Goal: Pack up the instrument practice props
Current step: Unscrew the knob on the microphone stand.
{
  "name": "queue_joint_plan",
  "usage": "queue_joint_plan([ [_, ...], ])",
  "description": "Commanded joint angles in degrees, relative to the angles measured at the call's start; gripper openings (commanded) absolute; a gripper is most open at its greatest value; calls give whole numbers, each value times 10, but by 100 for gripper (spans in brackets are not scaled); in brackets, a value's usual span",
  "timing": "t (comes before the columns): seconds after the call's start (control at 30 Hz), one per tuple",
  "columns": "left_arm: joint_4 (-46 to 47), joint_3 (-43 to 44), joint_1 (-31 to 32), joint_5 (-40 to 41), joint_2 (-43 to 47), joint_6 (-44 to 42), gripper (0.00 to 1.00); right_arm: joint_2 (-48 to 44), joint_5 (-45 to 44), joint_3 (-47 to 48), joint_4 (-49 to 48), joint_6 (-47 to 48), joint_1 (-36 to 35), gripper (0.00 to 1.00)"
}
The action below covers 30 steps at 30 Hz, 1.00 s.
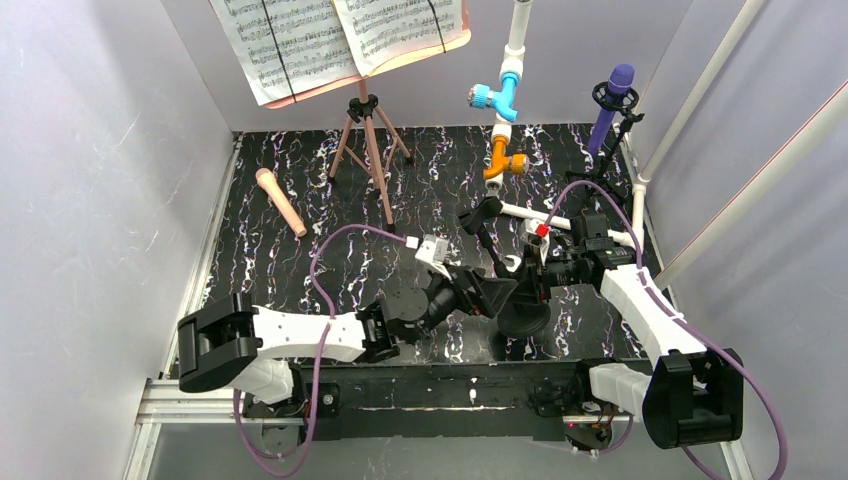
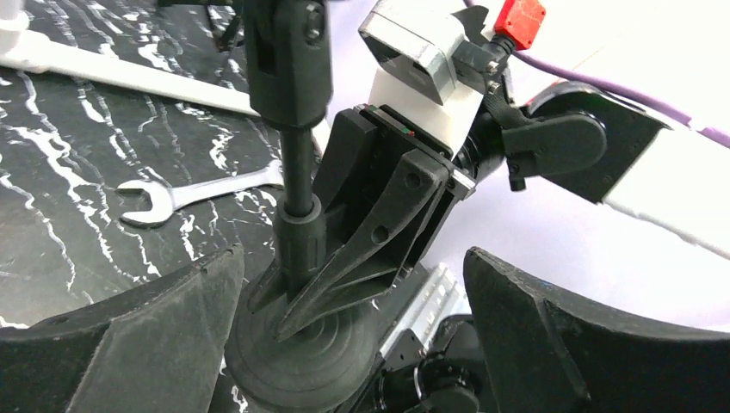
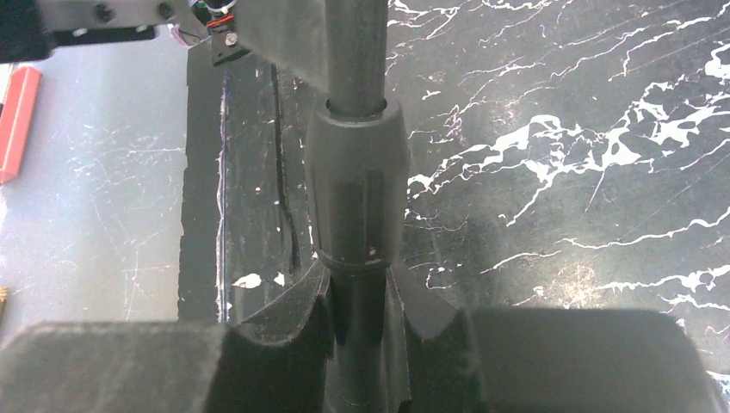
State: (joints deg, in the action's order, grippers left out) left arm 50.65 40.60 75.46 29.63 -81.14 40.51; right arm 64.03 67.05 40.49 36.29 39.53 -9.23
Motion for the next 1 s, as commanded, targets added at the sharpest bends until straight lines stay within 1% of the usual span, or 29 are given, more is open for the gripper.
queue_joint_plan([
  [0.0, 115, -58, -60, -201, 12, -20, 98, -2, 43, 33, 25, 44, 1, 1],
  [0.07, 167, -79, -83, -253, -4, -9, 98, -3, 54, 30, 31, 52, 1, 1],
  [0.13, 243, -100, -100, -290, -28, -8, 98, -4, 64, 29, 38, 61, 1, 1],
  [0.17, 283, -108, -107, -322, -46, -14, 98, -4, 67, 28, 42, 64, 1, 1],
  [0.2, 307, -111, -112, -339, -62, -13, 98, -4, 71, 27, 43, 66, 1, 1],
  [0.3, 311, -97, -121, -367, -94, -17, 97, -4, 76, 24, 48, 69, 1, 1],
  [0.43, 313, -71, -121, -385, -116, -22, 95, -4, 76, 24, 52, 73, 1, 1],
  [0.63, 317, -49, -121, -366, -131, -34, 89, -4, 78, 23, 56, 77, 2, 1],
  [0.7, 317, -44, -121, -354, -135, -35, 85, -5, 78, 23, 58, 80, 1, 1],
  [0.73, 317, -41, -122, -350, -137, -31, 82, -5, 78, 24, 60, 82, 2, 1],
  [0.8, 318, -36, -131, -350, -142, -14, 72, -6, 78, 25, 66, 88, 2, 1],
  [0.93, 319, -30, -144, -346, -153, 18, 60, -7, 77, 26, 71, 94, 1, 1],
  [0.97, 319, -27, -145, -347, -155, 19, 55, -7, 77, 26, 72, 94, 2, 1],
])
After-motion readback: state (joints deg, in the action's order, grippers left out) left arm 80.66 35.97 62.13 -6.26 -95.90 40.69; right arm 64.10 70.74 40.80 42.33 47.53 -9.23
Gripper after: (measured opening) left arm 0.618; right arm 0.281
